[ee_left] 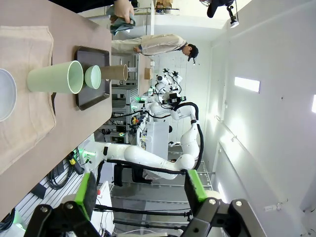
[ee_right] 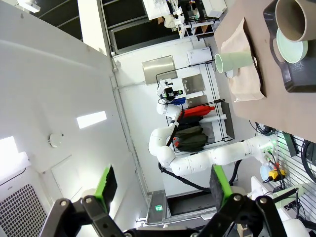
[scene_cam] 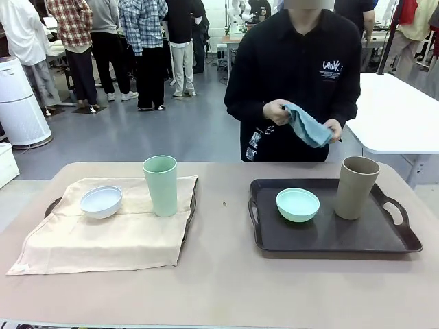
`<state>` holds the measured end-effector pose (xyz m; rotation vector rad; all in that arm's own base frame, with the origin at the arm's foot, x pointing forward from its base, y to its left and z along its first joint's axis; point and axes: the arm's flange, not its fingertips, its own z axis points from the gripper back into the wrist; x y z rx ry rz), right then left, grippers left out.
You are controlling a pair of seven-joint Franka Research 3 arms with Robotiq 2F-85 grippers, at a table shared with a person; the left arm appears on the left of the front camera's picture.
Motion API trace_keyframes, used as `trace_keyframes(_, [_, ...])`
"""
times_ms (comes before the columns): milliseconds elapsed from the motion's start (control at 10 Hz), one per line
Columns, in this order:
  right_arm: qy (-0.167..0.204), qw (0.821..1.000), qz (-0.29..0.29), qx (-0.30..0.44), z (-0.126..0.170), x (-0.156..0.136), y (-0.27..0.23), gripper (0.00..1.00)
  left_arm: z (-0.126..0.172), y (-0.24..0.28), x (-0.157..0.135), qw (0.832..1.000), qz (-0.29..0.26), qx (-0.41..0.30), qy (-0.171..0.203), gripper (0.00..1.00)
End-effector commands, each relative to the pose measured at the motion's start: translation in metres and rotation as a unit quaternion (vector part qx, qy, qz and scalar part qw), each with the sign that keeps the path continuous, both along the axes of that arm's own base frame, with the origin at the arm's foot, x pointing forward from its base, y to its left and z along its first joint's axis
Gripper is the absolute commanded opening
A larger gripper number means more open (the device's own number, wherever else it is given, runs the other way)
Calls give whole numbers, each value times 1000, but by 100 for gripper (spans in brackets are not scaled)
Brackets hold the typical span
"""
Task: Set up a tray with a mat and arrange the tableware.
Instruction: Pick up the Picnic Bowl and Reusable plastic cup from the Handle tray in front of the human's position and hold them in the air.
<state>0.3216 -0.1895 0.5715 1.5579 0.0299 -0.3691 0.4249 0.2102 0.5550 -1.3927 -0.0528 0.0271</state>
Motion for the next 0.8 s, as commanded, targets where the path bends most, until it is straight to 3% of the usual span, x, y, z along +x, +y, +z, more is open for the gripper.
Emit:
trace_keyframes(0, [-7,1000,3,10,0,1,-1,100,1,-1,-4,1000,2,12,0,94])
trace_keyframes(100, [0,1000,0,0,0,0,0,100,0,0,0,1000,0,0,0,94])
trace_keyframes(200, [-80,992,65,-78,17,3,4,100,20,-29,5,995,-37,86,-31,94])
trace_keyframes(300, [-121,970,173,-116,18,11,9,100,40,-70,11,978,-69,189,-50,94])
trace_keyframes(500, [-198,929,310,-51,3,32,11,100,80,-141,9,944,-131,296,-68,94])
trace_keyframes(600, [-198,913,355,-23,-7,43,4,100,97,-183,10,927,-152,331,-91,94])
trace_keyframes(700, [-144,940,304,63,-13,52,-2,100,109,-233,16,924,-134,345,-98,94])
